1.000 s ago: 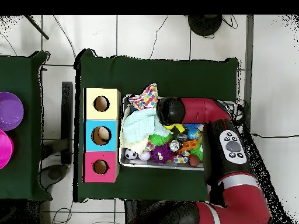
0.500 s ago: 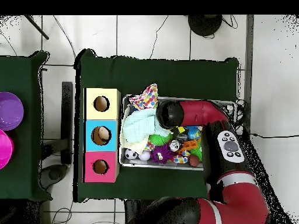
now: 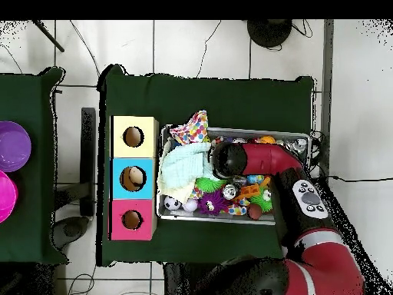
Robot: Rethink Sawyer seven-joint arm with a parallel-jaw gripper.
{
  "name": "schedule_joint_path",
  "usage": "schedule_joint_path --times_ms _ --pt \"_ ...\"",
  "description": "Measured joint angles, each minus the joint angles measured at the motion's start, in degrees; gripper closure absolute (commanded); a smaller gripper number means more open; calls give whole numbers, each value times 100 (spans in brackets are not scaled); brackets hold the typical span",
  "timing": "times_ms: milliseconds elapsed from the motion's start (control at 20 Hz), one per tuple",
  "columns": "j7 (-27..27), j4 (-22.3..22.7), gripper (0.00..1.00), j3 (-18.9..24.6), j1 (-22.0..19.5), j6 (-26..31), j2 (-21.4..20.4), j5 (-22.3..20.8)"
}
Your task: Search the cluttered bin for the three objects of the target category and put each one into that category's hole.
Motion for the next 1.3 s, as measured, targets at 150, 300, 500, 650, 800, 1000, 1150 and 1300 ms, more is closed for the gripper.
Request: schedule_joint_path --times_ms 150,300,500,650,800,1000,1150,1300 --pt "0 73 0 106 -156 -1 52 -1" --pt "0 164 0 238 -361 -21 113 -1" --pt "0 239 0 371 -507 -394 174 -122" --pt "0 282 0 426 -531 -704 194 -249" --pt "0 417 0 455 -555 -848 137 -367" --pt "0 530 0 576 -564 -1007 74 -381" --pt "0 567 0 645 -564 -1068 40 -383" --pt "0 570 0 734 -565 -1071 31 -384"
